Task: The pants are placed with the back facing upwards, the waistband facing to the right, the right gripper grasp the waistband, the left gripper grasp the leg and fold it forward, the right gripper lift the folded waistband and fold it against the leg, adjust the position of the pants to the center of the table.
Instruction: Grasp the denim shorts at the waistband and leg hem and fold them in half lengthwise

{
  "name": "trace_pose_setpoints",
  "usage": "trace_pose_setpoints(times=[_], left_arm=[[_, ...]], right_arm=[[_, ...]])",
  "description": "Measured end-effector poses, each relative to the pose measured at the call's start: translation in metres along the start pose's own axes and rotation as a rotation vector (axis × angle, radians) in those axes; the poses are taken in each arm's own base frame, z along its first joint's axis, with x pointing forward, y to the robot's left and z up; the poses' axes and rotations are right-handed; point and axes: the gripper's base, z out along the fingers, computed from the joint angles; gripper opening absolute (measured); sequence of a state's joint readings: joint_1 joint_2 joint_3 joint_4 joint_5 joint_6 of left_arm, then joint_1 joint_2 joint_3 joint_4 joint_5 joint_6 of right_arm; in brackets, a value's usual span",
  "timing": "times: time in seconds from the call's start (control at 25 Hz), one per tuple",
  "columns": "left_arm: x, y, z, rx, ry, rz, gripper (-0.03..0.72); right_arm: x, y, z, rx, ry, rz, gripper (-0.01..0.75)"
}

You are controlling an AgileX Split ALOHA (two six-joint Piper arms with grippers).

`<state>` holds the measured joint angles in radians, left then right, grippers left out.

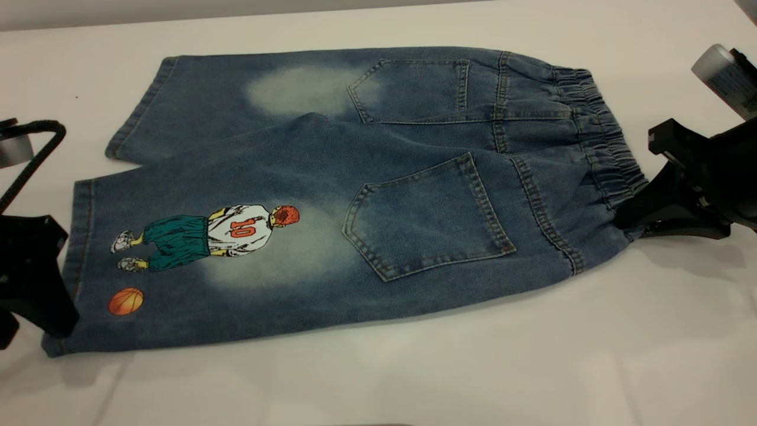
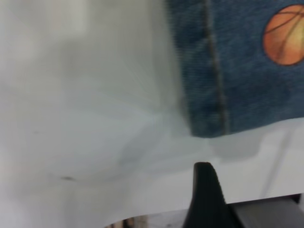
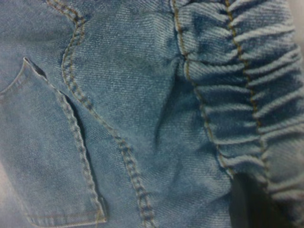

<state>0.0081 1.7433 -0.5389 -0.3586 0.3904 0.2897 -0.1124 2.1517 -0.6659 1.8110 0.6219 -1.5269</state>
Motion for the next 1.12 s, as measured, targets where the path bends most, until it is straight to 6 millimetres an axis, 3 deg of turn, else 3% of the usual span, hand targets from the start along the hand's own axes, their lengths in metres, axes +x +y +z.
trace_pose_setpoints(times=[0.4, 0.84, 1.0, 1.12], left_arm=[[-0.003, 0.003, 0.003, -0.024, -0.024, -0.010, 0.514], [-0.006, 0.009, 0.040, -0.046, 0.012, -0.094, 0.522], [-0.008, 0.009, 0.044, -0.043, 0.034, -0.093, 0.456], [-0.012, 0.009, 0.044, -0.036, 0.045, -0.092, 0.296]], right_arm=[[0.000, 0.000, 0.000, -0.001, 0.003, -0.007, 0.041], [0.000, 0.000, 0.000, -0.001, 0.003, -0.011, 0.046], [0.000, 0.000, 0.000, -0.001, 0.004, -0.013, 0.046], [0.001, 0.000, 0.000, -0.001, 0.006, -0.017, 0.048]])
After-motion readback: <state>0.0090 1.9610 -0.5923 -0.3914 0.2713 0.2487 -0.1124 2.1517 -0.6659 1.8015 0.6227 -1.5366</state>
